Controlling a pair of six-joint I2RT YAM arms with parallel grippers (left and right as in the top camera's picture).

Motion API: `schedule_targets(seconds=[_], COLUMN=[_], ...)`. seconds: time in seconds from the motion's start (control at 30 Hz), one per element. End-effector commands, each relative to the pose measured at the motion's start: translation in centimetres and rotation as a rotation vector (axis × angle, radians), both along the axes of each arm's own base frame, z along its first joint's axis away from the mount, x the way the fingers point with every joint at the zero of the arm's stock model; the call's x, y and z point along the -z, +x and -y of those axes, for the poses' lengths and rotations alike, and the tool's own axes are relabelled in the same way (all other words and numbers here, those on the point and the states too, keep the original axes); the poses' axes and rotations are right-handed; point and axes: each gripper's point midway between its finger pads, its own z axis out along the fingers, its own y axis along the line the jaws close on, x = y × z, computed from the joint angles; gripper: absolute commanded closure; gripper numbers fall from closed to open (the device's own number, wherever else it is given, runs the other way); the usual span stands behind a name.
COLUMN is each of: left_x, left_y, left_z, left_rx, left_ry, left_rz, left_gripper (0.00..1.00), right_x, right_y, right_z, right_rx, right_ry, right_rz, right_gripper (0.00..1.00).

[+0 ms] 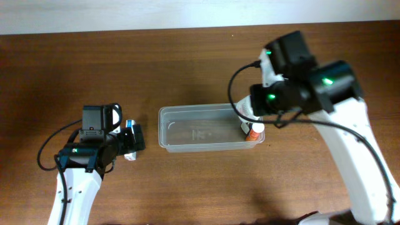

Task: Pack container
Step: 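Lower the spray bottle into the container next to the others, release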

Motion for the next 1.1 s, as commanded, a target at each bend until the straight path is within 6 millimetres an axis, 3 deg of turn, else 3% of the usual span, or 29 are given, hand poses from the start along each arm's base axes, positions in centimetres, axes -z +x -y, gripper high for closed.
schedule_targets(seconds=[0.0, 0.2, 0.4, 0.67, 0.83, 0.9, 1.07], left_x=[-0.6, -0.6, -0.6, -0.6, -0.6, -0.6, -0.6], left_y=[0.4, 0.4, 0.4, 0.4, 0.4, 0.4, 0.4], left_z=[0.0, 0.0, 0.0, 0.0, 0.0, 0.0, 0.0], left_rx=[-0.002, -0.002, -0.002, -0.002, -0.002, -0.002, -0.002], left_ry=[-0.011, -0.010, -0.011, -0.010, -0.010, -0.011, -0.011], left_rz=[0.015, 0.016, 0.015, 0.015, 0.016, 0.015, 0.015], left_gripper=[0.01, 0.00, 0.01, 0.00, 0.00, 0.00, 0.01], right_x=[2.5, 7.1, 10.7, 14.1, 14.4, 14.4, 14.4], right_y=[1.7, 4.0, 5.2, 6.0, 6.2, 6.1, 5.8], right_z=[-1.2, -1.6, -2.1, -2.1, -2.2, -2.1, -2.0], right_rx=[0.012, 0.019, 0.018, 0.021, 0.021, 0.020, 0.019], right_ry=[-0.037, -0.103, -0.135, -0.177, -0.177, -0.178, -0.183], right_rz=[-0.051, -0.135, -0.207, -0.266, -0.265, -0.269, -0.279], right_gripper=[0.86, 0.86, 0.86, 0.87, 0.85, 0.70, 0.65])
